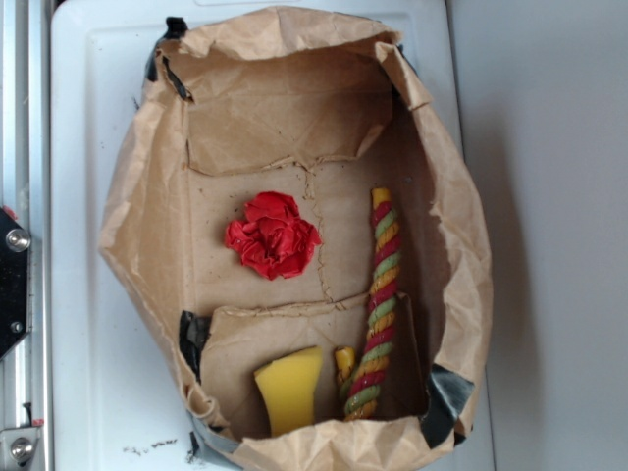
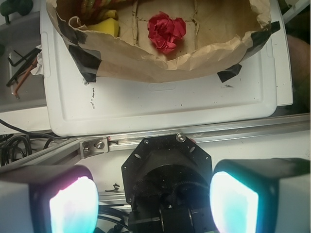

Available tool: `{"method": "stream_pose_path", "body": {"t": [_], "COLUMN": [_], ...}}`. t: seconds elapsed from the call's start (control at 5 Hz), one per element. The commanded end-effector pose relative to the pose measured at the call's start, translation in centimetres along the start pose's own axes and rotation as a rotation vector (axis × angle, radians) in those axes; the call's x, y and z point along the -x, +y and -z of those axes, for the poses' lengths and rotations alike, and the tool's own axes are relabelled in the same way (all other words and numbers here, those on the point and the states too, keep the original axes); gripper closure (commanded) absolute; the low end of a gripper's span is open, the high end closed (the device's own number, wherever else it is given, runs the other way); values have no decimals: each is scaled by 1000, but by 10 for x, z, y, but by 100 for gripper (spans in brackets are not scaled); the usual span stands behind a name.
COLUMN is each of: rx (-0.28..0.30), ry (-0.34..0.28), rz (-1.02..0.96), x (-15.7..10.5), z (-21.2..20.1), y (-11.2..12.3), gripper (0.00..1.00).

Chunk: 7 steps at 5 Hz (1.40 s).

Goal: Grab the multicolored rope.

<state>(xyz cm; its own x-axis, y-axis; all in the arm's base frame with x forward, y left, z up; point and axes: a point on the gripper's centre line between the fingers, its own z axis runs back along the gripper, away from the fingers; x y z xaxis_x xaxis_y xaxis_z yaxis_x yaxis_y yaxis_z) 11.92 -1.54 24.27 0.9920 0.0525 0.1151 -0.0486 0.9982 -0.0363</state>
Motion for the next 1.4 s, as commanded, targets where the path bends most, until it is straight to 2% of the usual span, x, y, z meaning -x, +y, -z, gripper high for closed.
{"method": "stream_pose_path", "body": {"t": [0.0,0.2,0.4,0.6,0.8,1.0,1.2], "rx": [0,3,-1,-31,-62,-87,-86], "ry": [0,11,-10,-80,-117,-125,-109], "rz": [0,-64,-85,29,215,376,605], "x": [0,-45,-69,-95,-117,-135,-149], "z": [0,8,14,22,33,47,63], "y": [0,12,21,26,29,28,27], "gripper": [0,0,0,0,0,0,0]}}
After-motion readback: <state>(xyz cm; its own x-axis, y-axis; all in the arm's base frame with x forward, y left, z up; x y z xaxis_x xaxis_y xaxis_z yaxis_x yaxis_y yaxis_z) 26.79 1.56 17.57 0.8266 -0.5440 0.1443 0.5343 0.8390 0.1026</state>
